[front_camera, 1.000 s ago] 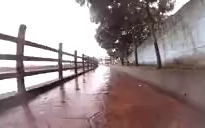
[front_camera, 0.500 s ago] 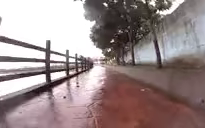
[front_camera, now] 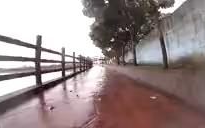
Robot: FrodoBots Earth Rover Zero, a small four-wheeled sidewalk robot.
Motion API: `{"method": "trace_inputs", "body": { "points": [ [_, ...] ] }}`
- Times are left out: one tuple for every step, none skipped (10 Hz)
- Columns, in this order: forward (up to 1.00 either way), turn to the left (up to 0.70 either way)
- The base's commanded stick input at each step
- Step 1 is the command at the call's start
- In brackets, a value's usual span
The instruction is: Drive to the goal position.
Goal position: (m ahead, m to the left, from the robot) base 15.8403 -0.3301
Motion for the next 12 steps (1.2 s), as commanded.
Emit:
{"method": "trace_inputs", "body": {
  "points": [
    [1.00, -0.01],
    [1.00, -0.01],
    [1.00, -0.01],
    [1.00, -0.01],
    [1.00, -0.01],
    [1.00, -0.01],
    [1.00, -0.01],
    [1.00, -0.01],
    [1.00, -0.01],
    [1.00, -0.01],
    [1.00, -0.01],
    [1.00, -0.01]
  ]
}}
